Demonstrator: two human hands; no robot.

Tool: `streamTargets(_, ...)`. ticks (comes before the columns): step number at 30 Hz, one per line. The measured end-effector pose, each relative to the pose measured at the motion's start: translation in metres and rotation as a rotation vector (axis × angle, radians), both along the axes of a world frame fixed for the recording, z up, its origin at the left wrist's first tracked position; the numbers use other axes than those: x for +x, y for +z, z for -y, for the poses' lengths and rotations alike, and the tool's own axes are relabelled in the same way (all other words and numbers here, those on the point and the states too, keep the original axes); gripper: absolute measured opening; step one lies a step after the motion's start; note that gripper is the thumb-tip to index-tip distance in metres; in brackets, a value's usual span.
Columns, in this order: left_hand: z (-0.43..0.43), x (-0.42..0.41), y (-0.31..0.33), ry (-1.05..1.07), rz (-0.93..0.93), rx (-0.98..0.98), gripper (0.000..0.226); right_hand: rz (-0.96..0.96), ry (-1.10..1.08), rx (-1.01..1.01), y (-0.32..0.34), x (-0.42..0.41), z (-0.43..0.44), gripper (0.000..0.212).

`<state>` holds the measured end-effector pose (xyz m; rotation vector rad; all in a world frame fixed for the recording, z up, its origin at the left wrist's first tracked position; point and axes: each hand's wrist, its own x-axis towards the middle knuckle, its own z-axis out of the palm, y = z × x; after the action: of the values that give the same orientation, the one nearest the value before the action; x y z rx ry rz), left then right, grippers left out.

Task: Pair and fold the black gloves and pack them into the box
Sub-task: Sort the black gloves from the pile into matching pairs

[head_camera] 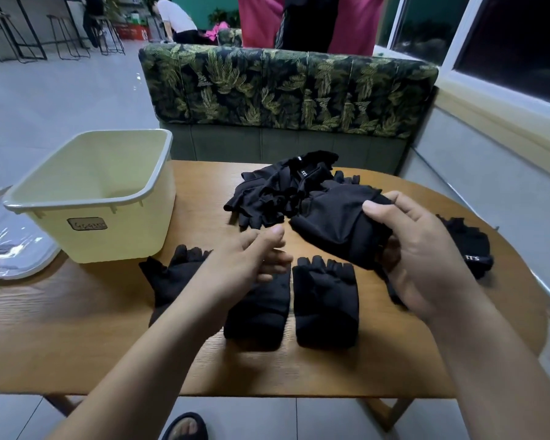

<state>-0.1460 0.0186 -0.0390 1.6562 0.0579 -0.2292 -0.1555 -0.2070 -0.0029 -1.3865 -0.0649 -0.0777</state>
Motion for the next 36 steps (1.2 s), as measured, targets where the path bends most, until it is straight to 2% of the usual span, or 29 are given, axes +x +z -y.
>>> streamTargets(2, 0.012, -0.001, 0.001, -0.053, -0.11, -0.098, 0.049, 0.058, 0.013, -0.061, -0.006, -0.011, -0.002, 0.011)
streamTargets(4, 0.02, -0.001, -0.002, -0.094, -0.14, -0.187, 0.049, 0.124, 0.024, -0.148, -0.014, -0.018, -0.005, 0.011)
streamTargets(8, 0.027, -0.001, -0.013, -0.074, -0.065, -0.283, 0.03, 0.165, 0.047, -0.187, -0.025, -0.025, -0.004, 0.018)
streamTargets(10, 0.029, 0.002, -0.017, -0.039, -0.025, -0.32, 0.019, 0.141, 0.034, -0.181, -0.03, -0.023, 0.001, 0.011)
streamTargets(15, 0.026, 0.009, -0.014, 0.015, 0.032, -0.4, 0.026, 0.081, 0.026, -0.124, -0.038, -0.017, 0.012, 0.006)
streamTargets(22, 0.013, 0.013, -0.015, 0.032, 0.027, -0.388, 0.03, -0.077, 0.039, -0.043, -0.043, -0.008, 0.013, 0.008)
streamTargets(27, 0.008, 0.013, -0.019, -0.036, 0.002, -0.29, 0.029, -0.18, 0.099, -0.056, -0.046, -0.005, 0.007, 0.026)
streamTargets(33, 0.005, 0.022, -0.021, 0.047, 0.008, -0.344, 0.039, -0.202, 0.082, -0.077, -0.044, 0.02, 0.011, 0.023)
streamTargets(36, 0.003, 0.025, -0.022, 0.08, 0.028, -0.303, 0.038, -0.183, 0.029, -0.127, -0.043, 0.045, 0.019, 0.022)
